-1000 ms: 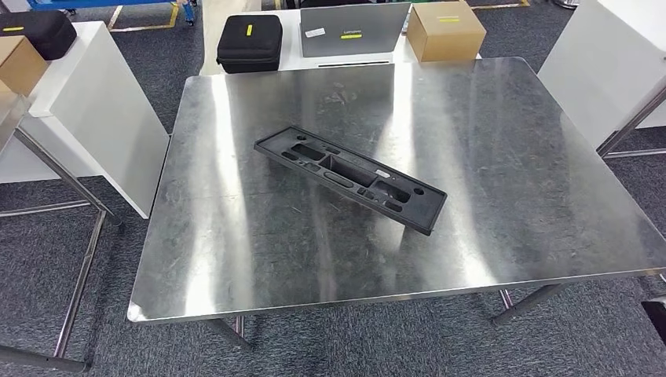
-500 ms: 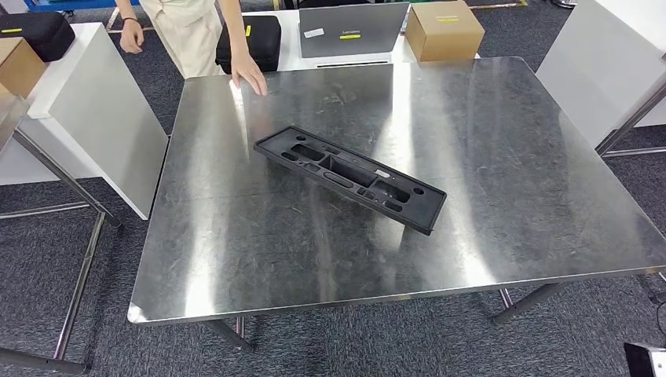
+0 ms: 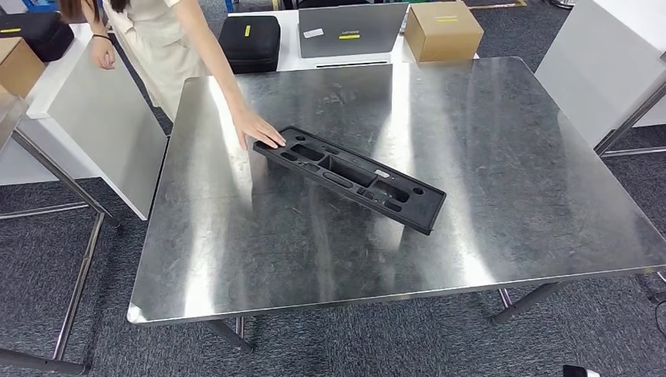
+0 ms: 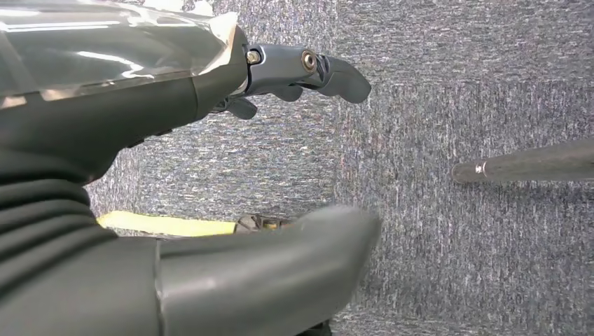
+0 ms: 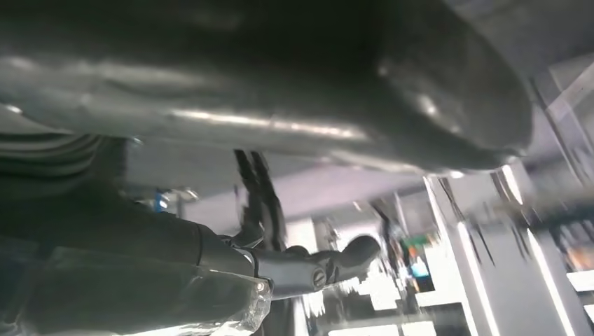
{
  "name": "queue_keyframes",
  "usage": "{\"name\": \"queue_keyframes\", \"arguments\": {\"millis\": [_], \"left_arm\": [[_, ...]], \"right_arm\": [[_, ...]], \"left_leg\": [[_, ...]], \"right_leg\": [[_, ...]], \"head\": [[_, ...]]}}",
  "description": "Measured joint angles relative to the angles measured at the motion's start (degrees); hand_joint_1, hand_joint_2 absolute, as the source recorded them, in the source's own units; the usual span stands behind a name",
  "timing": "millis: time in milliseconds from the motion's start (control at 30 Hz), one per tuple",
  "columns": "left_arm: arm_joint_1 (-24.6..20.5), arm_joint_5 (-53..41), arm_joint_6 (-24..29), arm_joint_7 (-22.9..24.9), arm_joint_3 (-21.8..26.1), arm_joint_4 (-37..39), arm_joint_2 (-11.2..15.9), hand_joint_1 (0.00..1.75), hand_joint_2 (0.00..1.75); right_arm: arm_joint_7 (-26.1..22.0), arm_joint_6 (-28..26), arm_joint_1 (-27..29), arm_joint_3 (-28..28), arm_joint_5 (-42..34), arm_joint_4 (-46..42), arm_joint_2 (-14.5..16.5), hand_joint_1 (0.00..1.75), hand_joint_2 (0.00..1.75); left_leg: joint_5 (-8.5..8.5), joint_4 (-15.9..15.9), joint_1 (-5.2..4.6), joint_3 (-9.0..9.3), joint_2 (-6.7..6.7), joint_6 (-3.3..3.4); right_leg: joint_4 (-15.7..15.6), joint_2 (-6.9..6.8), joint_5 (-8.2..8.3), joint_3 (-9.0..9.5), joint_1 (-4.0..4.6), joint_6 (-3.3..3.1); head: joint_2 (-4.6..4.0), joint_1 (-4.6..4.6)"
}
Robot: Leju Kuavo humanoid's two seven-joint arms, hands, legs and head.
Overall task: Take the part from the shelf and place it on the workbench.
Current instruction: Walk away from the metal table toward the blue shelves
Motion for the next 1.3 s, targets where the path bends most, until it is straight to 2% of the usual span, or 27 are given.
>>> {"name": "queue_keyframes", "arguments": {"millis": [267, 400, 467, 533, 800, 933, 1033, 1300], "left_arm": [[0.13, -1.7, 0.21, 0.88, -0.03, 0.01, 0.65, 0.0, 0.0], [0.17, -4.0, -0.16, 2.16, -0.89, 0.0, 1.44, 0.0, 0.0], [0.18, -5.18, -0.41, 3.06, -1.51, -0.01, 1.85, 0.0, 0.0], [0.24, -5.99, -0.71, 3.86, -1.91, -0.01, 2.36, 0.0, 0.0], [0.39, -6.51, -1.02, 4.37, -2.31, 0.0, 2.91, 0.0, 0.0], [1.67, -7.54, -1.25, 6.64, -3.16, 0.01, 4.23, 0.0, 0.0], [2.13, -7.32, -0.7, 6.85, -3.26, 0.01, 4.85, 0.0, 0.0], [2.17, -7.89, -0.38, 6.27, -3.26, 0.01, 5.74, 0.0, 0.0]], "right_arm": [[17.71, 0.0, -1.47, -3.8, 9.51, 21.53, -0.77, 0.0, 0.0], [27.41, 0.04, -1.74, -3.47, 15.34, 30.7, -1.17, 0.0, 1.75], [31.71, 0.58, -1.89, -2.96, 17.51, 35.07, -1.48, 0.0, 1.75], [34.0, 1.75, -1.97, -2.23, 18.87, 38.6, -1.52, 0.0, 1.75], [35.1, 2.89, -2.05, -1.47, 19.62, 41.45, -1.4, 0.0, 1.75], [35.54, 8.17, -2.51, -0.05, 20.28, 45.63, -1.34, 0.0, 1.75], [36.35, 8.71, -2.71, 0.59, 20.81, 46.69, -1.33, 0.0, 1.75], [44.33, 6.8, -2.59, 3.48, 22.24, 47.56, -0.7, 0.0, 1.75]], "left_leg": [[-0.01, -0.02, 0.0, -0.01, 0.01, -0.01], [0.0, -0.02, 0.02, 0.0, 0.02, -0.02], [0.01, -0.03, 0.02, 0.0, 0.01, -0.03], [0.01, -0.03, 0.01, 0.0, 0.02, -0.03], [0.01, -0.03, 0.01, 0.01, 0.03, -0.03], [0.01, -0.03, 0.0, 0.0, 0.03, -0.04], [0.01, -0.03, -0.01, 0.0, 0.02, -0.03], [0.01, -0.02, -0.03, 0.01, 0.03, -0.03]], "right_leg": [[0.0, 0.0, 0.0, 0.01, 0.01, 0.0], [0.01, 0.0, 0.0, 0.02, 0.02, 0.0], [0.01, 0.0, 0.0, 0.03, 0.02, 0.0], [0.01, 0.0, 0.0, 0.03, 0.02, -0.01], [0.01, 0.0, 0.0, 0.03, 0.02, -0.01], [0.01, 0.0, -0.01, 0.03, 0.0, -0.01], [0.0, 0.0, -0.01, 0.04, -0.01, -0.01], [0.0, 0.0, -0.01, 0.04, -0.04, -0.01]], "head": [[0.0, 0.02], [0.01, 0.01], [0.0, 0.01], [0.0, 0.01], [0.01, 0.01], [-0.01, 0.01], [0.0, 0.01], [0.01, 0.01]]}}
